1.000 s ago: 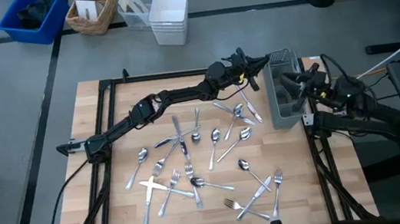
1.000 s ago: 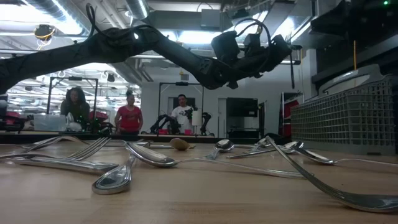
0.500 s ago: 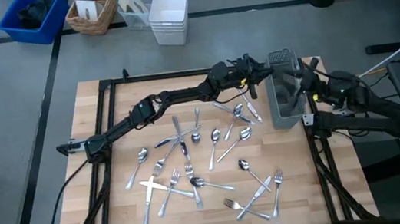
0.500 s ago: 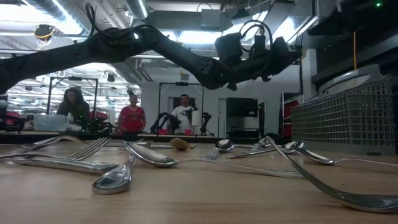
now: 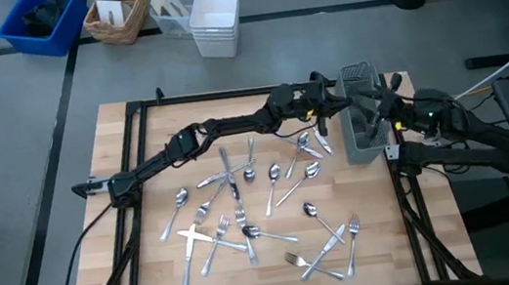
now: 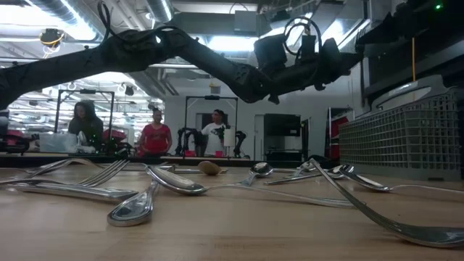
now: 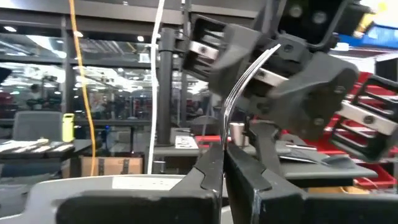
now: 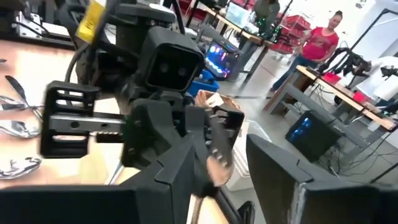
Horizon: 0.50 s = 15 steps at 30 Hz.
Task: Sort silverware
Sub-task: Put the fork into the left section of the utensil holder
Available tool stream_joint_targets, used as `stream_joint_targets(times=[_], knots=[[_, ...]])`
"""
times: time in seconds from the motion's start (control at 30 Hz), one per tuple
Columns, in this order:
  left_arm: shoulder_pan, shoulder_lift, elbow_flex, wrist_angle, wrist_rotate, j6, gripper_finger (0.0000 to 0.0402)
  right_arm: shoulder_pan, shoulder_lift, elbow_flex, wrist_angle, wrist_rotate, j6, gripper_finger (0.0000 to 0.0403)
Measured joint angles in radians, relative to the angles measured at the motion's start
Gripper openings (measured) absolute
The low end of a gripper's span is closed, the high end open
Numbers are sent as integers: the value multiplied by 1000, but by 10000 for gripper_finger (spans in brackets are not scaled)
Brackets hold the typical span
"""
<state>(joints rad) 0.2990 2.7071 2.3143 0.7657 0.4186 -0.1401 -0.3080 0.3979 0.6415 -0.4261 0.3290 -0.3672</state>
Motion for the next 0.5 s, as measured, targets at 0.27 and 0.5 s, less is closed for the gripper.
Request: stream_joint_targets(times=[0.27, 0.5], knots=[[-20, 0, 0, -1, 20, 40, 1, 0, 31, 0, 3, -8, -5, 141], [-14, 0, 0, 0, 16, 37, 1, 1, 33, -1, 3, -12, -6, 34]])
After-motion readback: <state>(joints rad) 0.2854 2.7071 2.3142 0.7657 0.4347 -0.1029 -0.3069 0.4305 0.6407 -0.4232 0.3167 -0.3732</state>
